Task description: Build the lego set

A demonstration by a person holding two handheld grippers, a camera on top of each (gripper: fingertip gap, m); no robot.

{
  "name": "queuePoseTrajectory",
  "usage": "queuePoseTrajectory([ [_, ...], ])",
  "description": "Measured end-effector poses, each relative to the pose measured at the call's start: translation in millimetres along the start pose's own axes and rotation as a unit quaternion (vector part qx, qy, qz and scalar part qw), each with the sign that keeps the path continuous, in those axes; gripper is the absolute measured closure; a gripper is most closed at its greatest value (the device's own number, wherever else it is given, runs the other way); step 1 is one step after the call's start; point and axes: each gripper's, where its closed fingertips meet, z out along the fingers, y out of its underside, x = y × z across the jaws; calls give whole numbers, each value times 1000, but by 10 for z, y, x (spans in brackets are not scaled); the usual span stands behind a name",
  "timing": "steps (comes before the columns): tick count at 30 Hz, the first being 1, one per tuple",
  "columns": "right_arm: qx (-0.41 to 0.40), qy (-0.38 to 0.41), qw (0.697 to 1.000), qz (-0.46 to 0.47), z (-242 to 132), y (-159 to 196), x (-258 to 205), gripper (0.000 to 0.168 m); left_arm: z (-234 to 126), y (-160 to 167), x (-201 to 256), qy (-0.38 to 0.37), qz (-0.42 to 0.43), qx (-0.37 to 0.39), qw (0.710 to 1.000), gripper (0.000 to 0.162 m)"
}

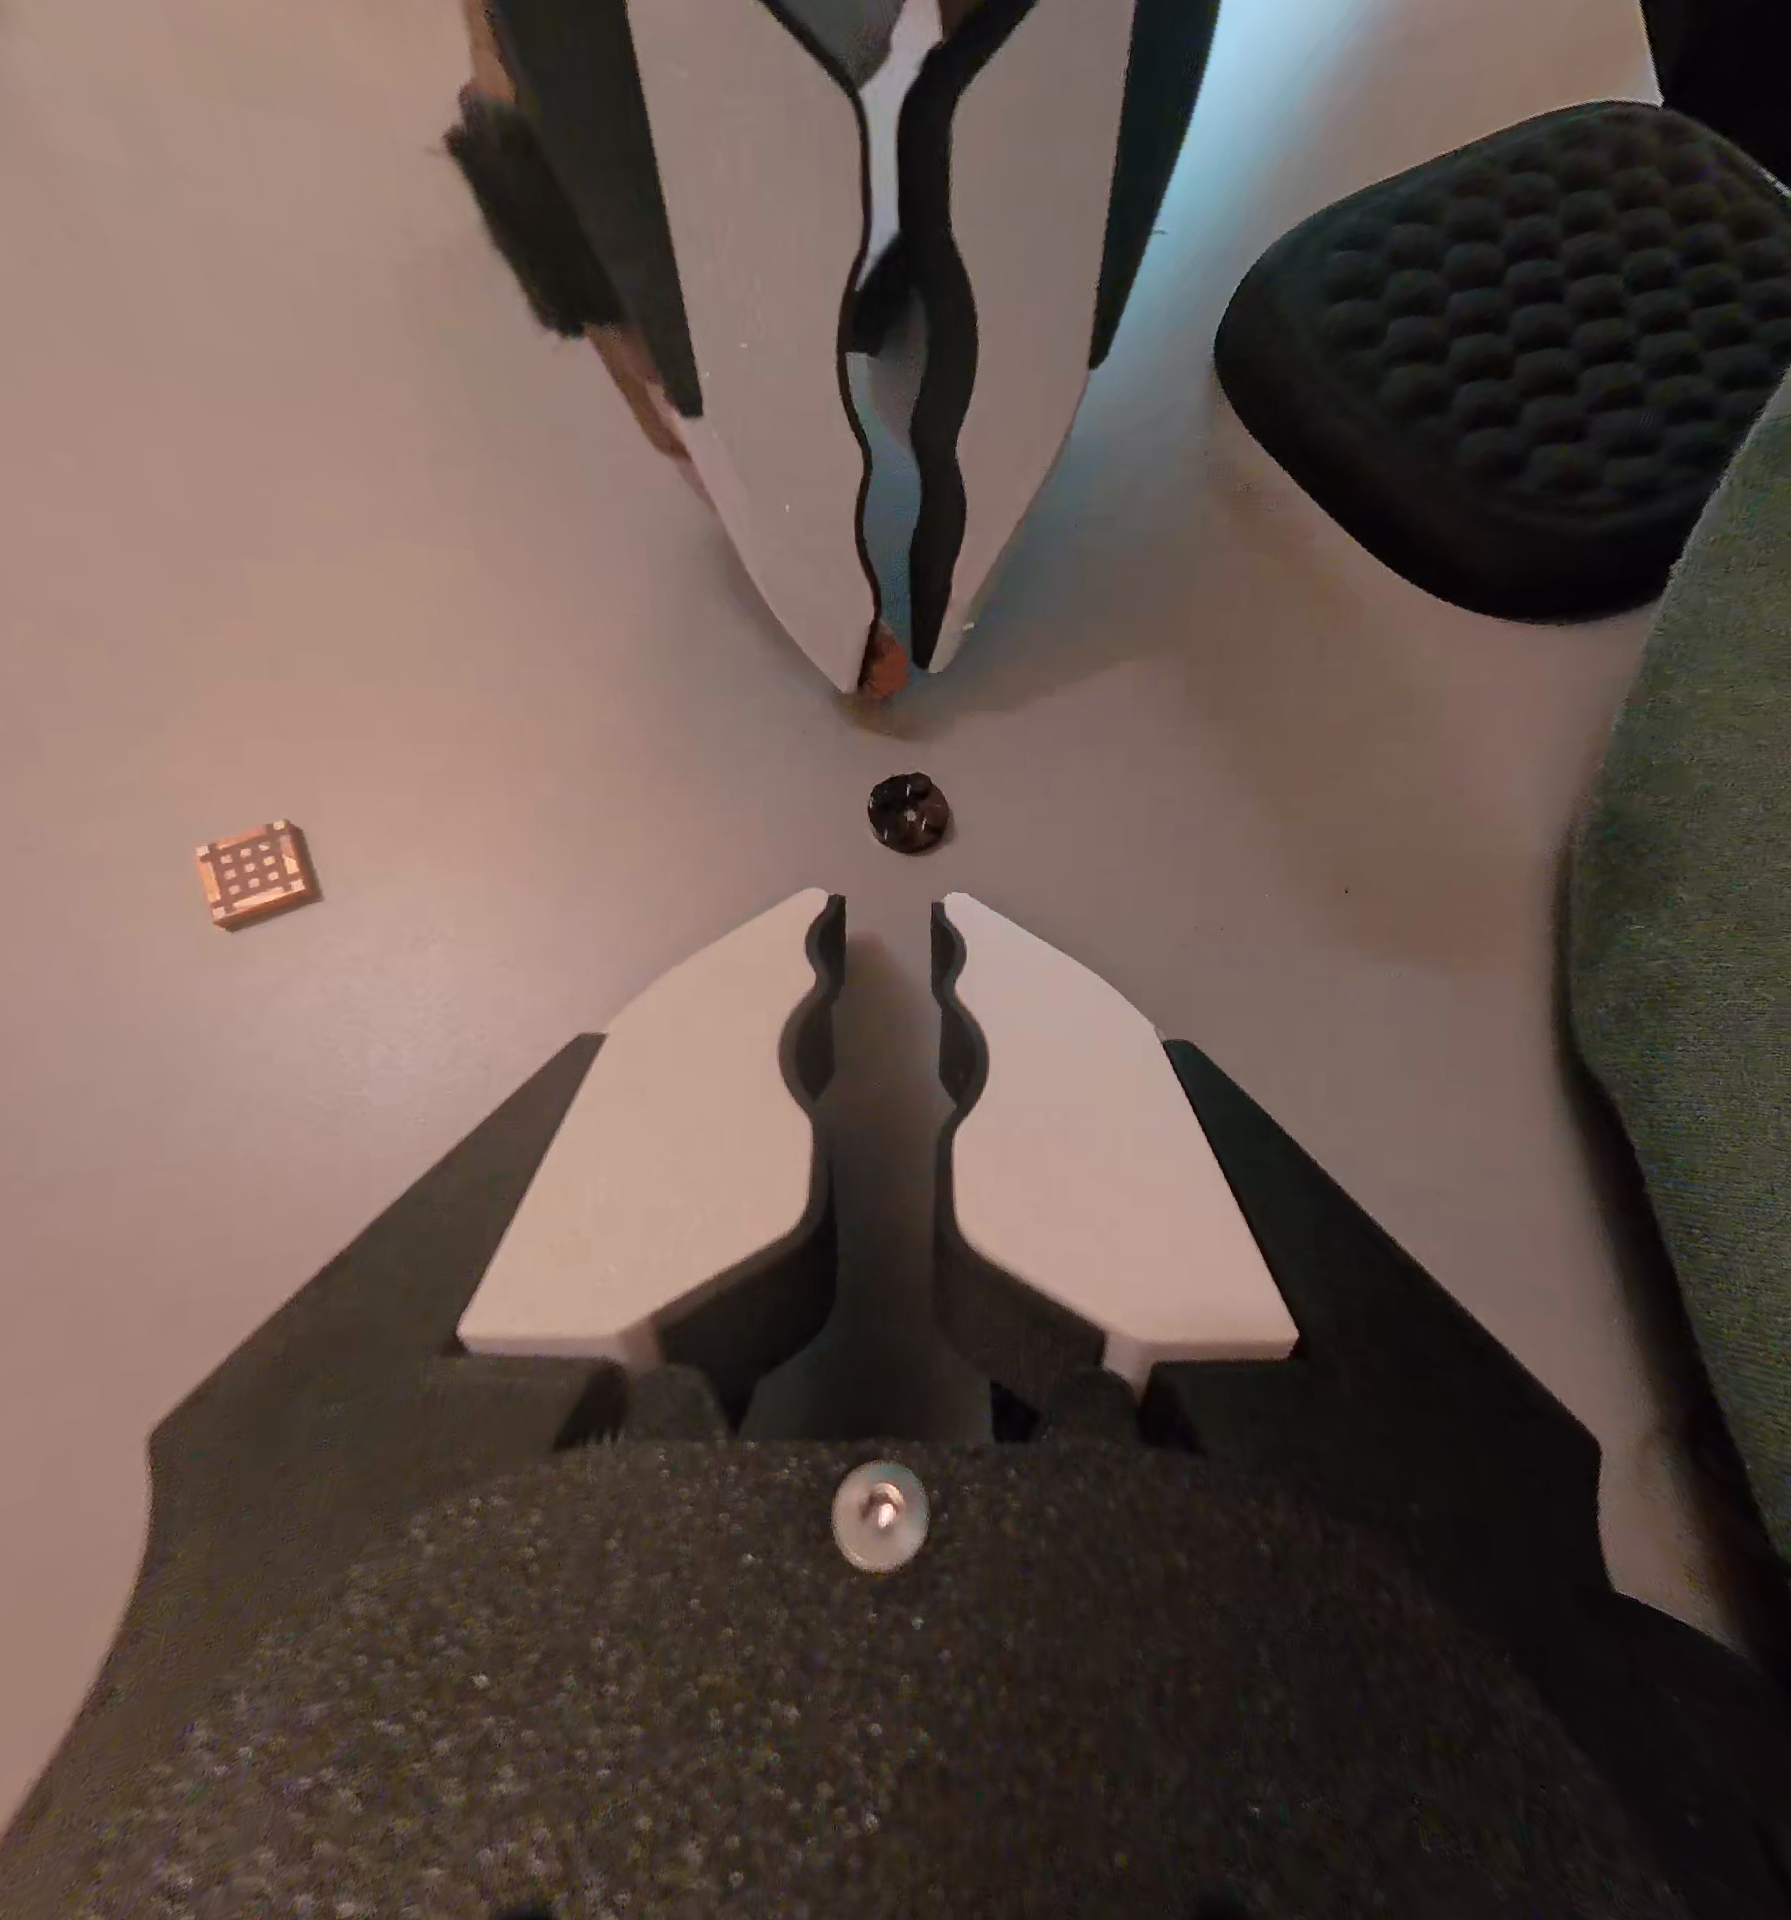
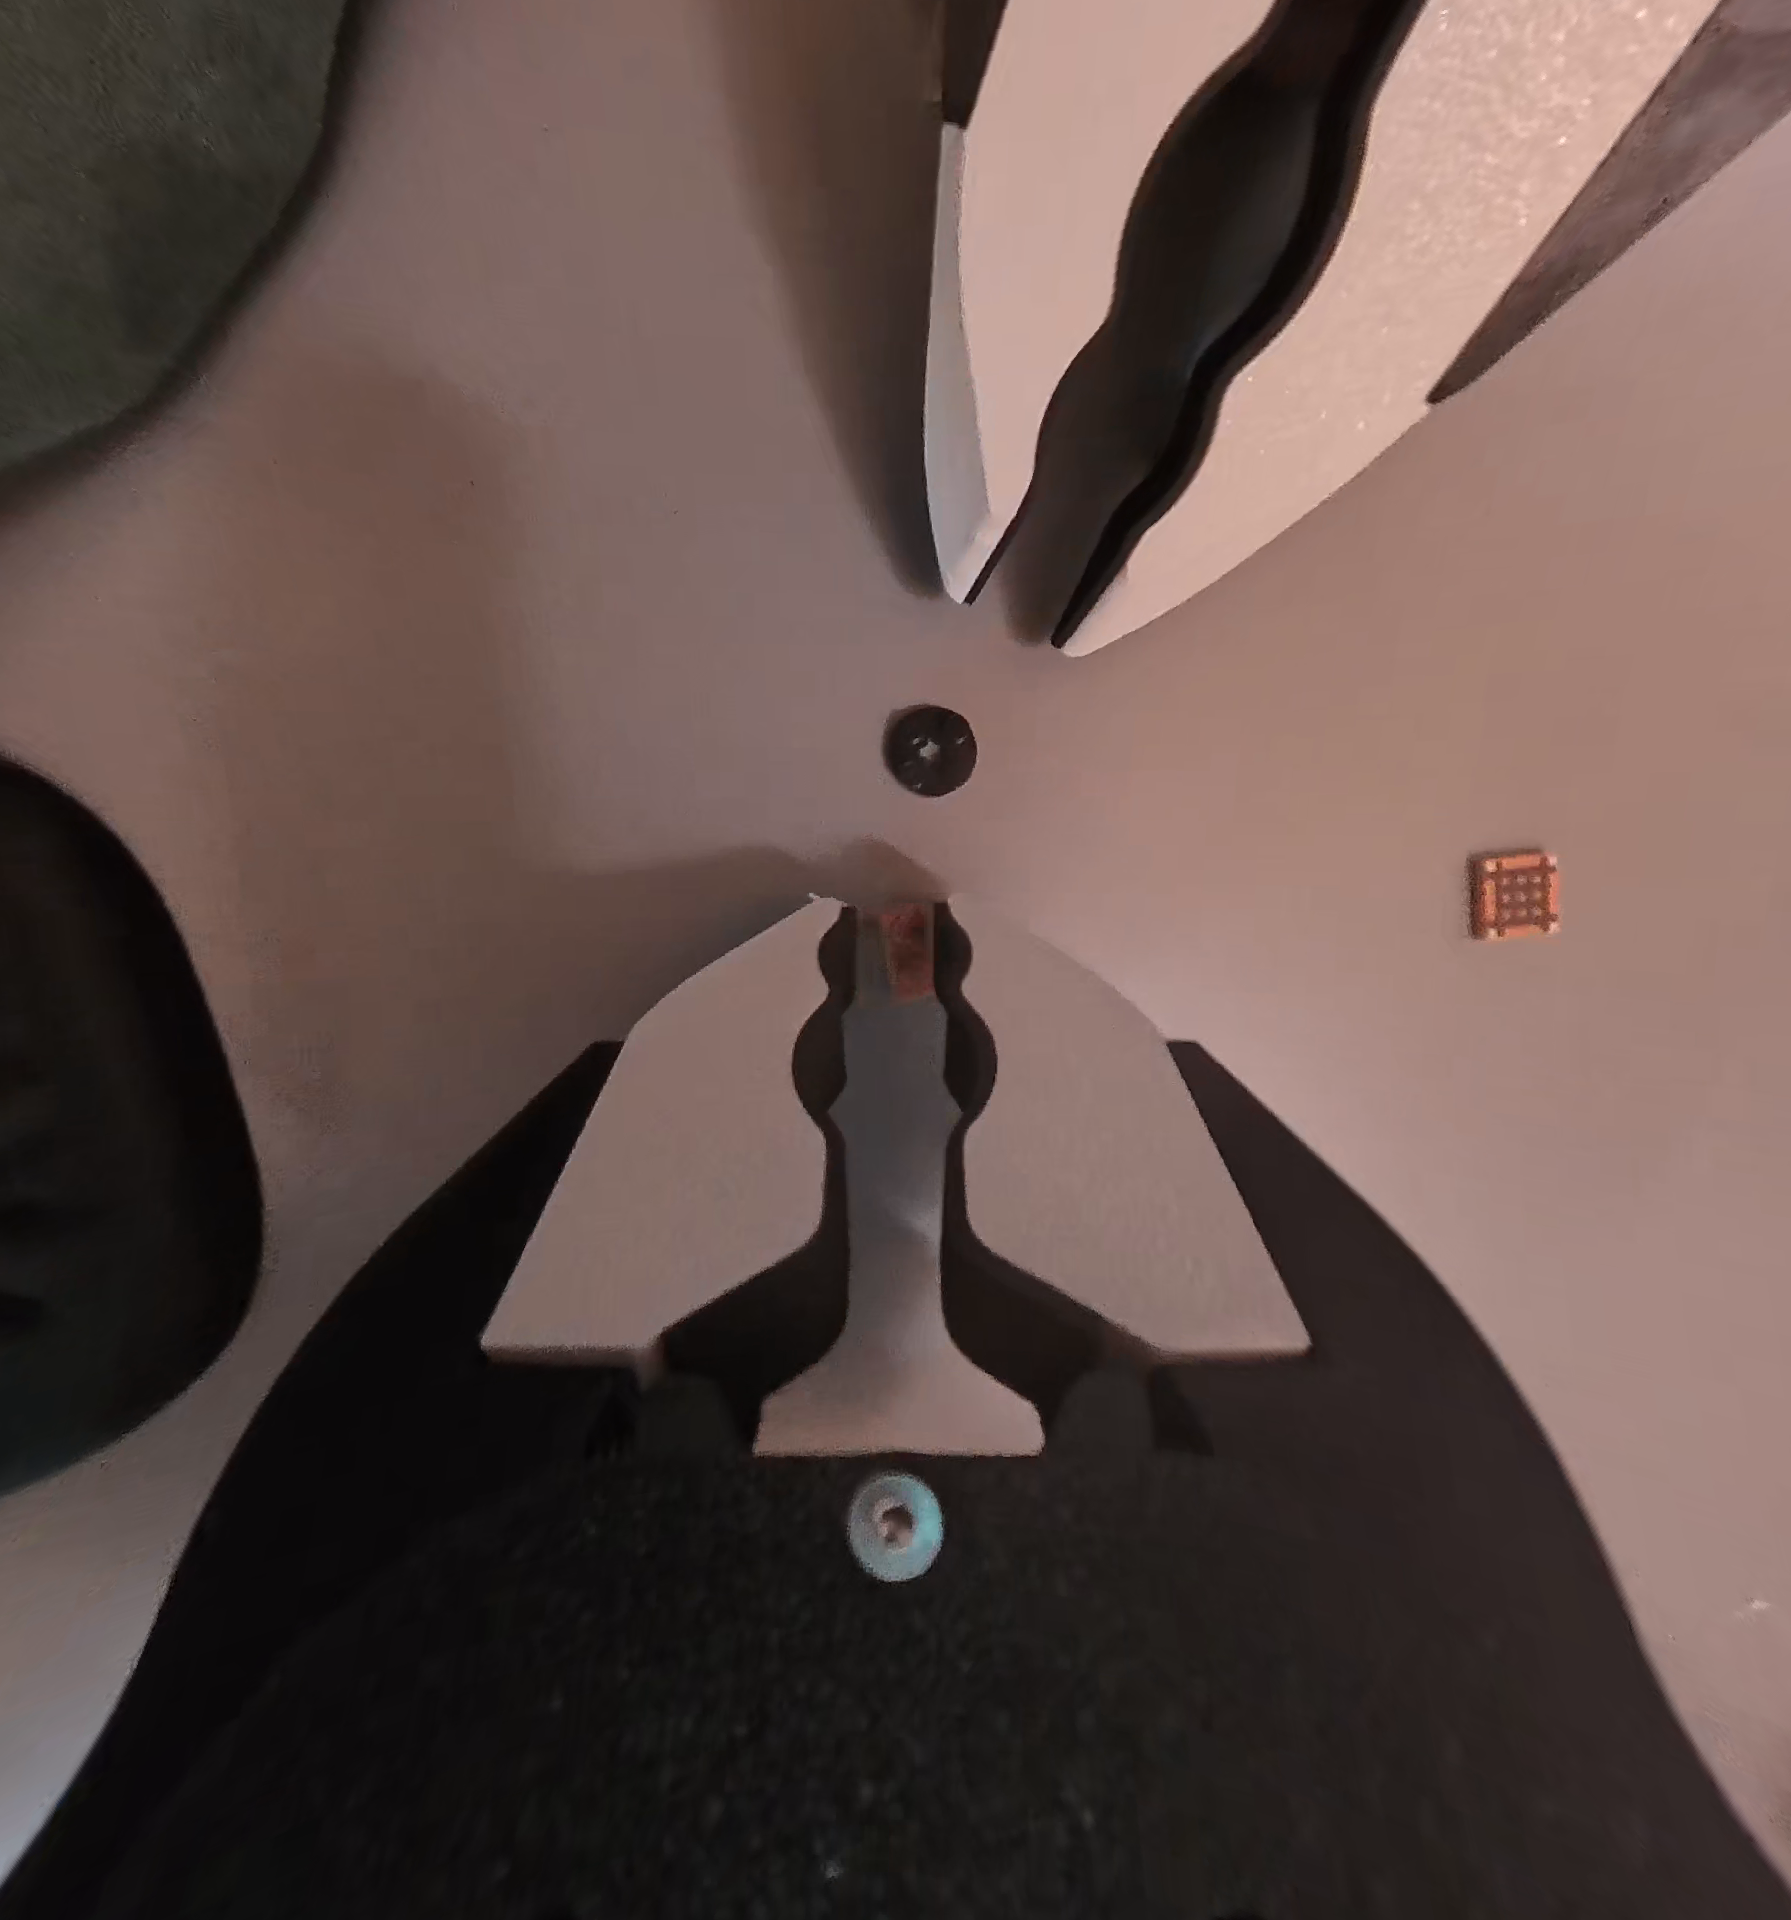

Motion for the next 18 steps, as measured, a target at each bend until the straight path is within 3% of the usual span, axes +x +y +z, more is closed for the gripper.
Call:
queuePoseTrajectory([
  [11, -37, -7, 999, 7, -56, 62, 10, 154, 0, -1, 2, 0, 0, 0, 1000, 147],
  [13, -41, -19, 999, 6, -32, 68, -1, 161, 0, 0, 2, -1, 1, 0, 1000, 147],
  [18, -9, 1, 999, 41, -61, -136, 118, 161, -1, 1, 0, -2, 1, -1, 1000, 147],
])
